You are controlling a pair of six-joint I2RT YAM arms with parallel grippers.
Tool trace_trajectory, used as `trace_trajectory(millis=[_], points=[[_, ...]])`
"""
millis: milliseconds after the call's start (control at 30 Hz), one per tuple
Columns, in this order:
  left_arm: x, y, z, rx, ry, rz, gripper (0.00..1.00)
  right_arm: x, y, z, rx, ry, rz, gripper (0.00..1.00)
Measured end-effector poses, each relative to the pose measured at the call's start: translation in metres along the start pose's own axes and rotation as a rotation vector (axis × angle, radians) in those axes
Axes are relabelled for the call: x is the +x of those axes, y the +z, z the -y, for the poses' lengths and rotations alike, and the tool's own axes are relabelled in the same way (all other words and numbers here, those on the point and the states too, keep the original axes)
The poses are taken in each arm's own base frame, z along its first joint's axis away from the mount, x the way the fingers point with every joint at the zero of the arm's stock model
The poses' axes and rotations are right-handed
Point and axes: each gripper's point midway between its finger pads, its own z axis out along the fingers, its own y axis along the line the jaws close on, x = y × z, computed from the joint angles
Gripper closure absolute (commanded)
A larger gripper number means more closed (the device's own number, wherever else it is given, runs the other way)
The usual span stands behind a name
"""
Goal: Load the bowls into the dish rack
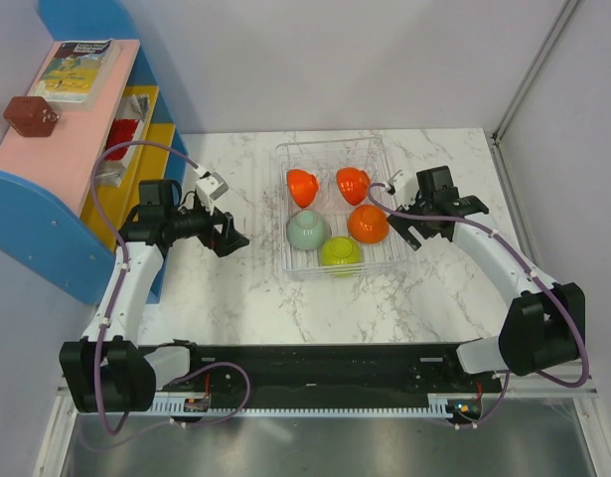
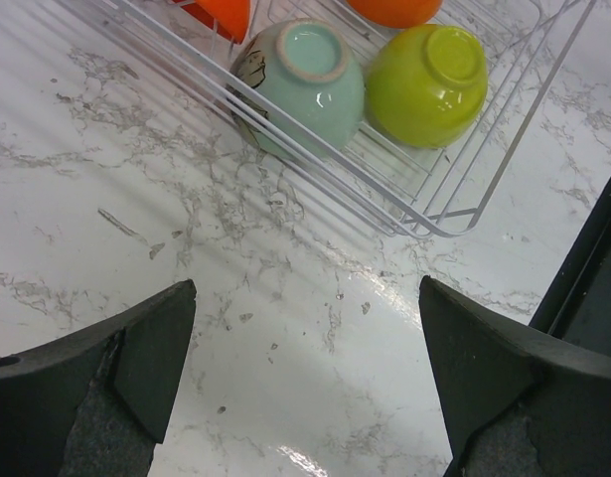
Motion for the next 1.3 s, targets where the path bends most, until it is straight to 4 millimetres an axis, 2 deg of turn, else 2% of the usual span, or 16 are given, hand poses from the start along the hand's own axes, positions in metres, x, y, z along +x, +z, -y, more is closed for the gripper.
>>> trace_trajectory(millis=[267, 500, 600, 800, 1000, 1100, 1167, 1233, 1300], points=[[0.001, -0.002, -0.005, -0.017, -0.006, 0.004, 0.0, -0.01, -0.004, -0.015, -0.042, -0.058, 0.034, 0.02], [0.002, -0.003, -0.006, -0.019, -0.011, 0.003, 0.0, -0.019, -0.006, -0.039, -0.091, -0.11, 0.047, 0.02], [0.002, -0.003, -0.006, -0.021, -0.012, 0.003, 0.0, -0.02, -0.005, -0.042, -0.088, -0.121, 0.044, 0.02], [0.003, -0.004, -0.008, -0.027, -0.016, 0.005, 0.0, -0.018, -0.003, -0.031, -0.036, -0.094, 0.029, 0.02], [0.005, -0.001, -0.011, -0.026, -0.022, -0.001, 0.0, -0.008, -0.006, -0.002, 0.05, 0.002, -0.002, 0.02], [0.003, -0.002, -0.011, -0.027, -0.018, 0.003, 0.0, -0.018, -0.02, 0.013, 0.081, 0.066, 0.046, 0.02], [-0.002, -0.005, -0.009, -0.032, -0.012, 0.012, 0.0, -0.035, -0.038, 0.017, 0.078, 0.1, 0.124, 0.02], [-0.017, -0.012, -0.01, -0.048, 0.008, 0.038, 0.0, -0.06, -0.068, 0.019, 0.056, 0.13, 0.249, 0.02], [-0.042, -0.022, -0.01, -0.075, 0.053, 0.08, 0.0, -0.086, -0.106, 0.022, 0.038, 0.152, 0.391, 0.02]])
